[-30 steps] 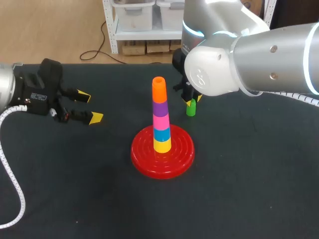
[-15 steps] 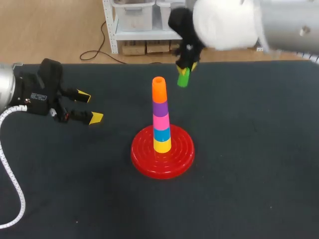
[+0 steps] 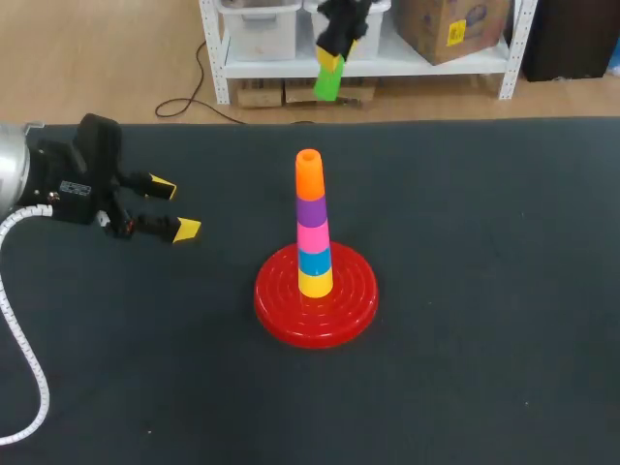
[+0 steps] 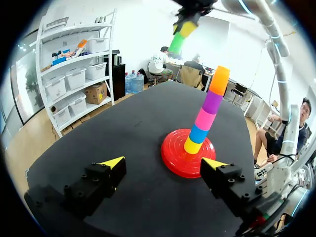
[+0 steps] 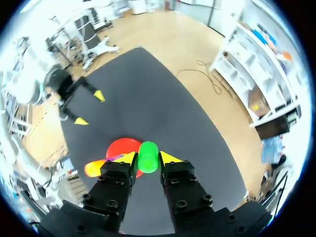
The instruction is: Pick up and stack the cylinders on the red base in this order: pink,purple,orange,green
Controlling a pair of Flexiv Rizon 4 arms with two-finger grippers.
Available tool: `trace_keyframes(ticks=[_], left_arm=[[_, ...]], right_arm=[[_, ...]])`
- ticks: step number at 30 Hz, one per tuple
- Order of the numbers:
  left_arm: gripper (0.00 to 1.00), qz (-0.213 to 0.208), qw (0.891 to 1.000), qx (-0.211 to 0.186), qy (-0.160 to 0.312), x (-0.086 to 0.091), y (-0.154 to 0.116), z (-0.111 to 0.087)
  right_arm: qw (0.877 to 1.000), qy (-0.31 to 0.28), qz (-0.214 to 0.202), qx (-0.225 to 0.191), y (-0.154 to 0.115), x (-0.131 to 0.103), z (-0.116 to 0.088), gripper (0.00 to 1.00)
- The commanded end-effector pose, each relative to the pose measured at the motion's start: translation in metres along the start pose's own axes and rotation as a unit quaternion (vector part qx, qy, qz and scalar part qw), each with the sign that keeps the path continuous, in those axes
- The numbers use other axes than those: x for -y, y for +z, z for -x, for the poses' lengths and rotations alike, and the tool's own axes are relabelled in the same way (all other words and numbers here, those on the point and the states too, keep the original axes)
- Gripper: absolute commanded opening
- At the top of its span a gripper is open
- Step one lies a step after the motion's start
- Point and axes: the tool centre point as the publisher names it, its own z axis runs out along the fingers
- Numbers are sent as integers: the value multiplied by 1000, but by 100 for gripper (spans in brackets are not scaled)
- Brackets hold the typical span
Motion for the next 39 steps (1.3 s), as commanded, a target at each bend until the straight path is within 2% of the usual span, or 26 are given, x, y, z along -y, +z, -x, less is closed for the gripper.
trace_keyframes(ticks=[1,6,11,19,27,39], left_arm=[[100,0,1000,5,1,0,0,-2],[100,0,1000,5,1,0,0,-2],[100,0,1000,5,1,0,0,-2],[100,0,1000,5,1,0,0,-2],[100,0,1000,5,1,0,0,-2],[100,0,1000,5,1,0,0,-2]], right_arm=[[999,-35,4,-5,-35,-27,-5,0],[996,-88,19,-24,-43,-55,-6,0],[991,-120,19,-47,-35,-72,-9,0],[988,-131,30,-78,-14,-84,-17,0],[984,-147,36,-95,-10,-94,-25,0],[981,-152,37,-111,-7,-96,-39,0]])
